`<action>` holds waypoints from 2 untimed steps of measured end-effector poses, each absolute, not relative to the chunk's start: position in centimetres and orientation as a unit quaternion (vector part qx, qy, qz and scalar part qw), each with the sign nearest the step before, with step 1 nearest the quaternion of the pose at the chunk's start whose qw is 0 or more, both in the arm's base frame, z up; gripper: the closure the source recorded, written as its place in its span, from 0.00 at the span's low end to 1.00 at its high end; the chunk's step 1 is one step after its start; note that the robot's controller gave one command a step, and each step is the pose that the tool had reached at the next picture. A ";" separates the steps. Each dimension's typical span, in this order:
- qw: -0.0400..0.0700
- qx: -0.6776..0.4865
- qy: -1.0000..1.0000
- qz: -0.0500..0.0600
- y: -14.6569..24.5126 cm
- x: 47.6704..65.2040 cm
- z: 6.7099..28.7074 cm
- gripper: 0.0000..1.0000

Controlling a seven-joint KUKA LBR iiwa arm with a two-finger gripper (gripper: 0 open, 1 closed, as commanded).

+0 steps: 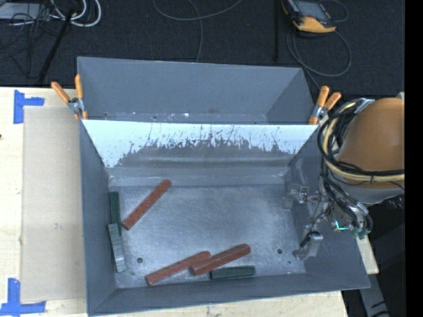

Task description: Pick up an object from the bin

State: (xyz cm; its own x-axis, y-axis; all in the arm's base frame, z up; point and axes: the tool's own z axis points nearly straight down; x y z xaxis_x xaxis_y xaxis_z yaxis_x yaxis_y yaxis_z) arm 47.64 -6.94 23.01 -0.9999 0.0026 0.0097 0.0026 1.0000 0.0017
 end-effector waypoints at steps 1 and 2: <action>0.004 0.154 -0.988 -0.001 -3.8 48.5 10.0 0.00; -0.008 0.244 -0.970 0.002 0.5 48.0 7.2 0.00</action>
Offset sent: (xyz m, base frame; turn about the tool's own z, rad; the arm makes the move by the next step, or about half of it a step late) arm 0.0106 0.0308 -0.1263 -0.3123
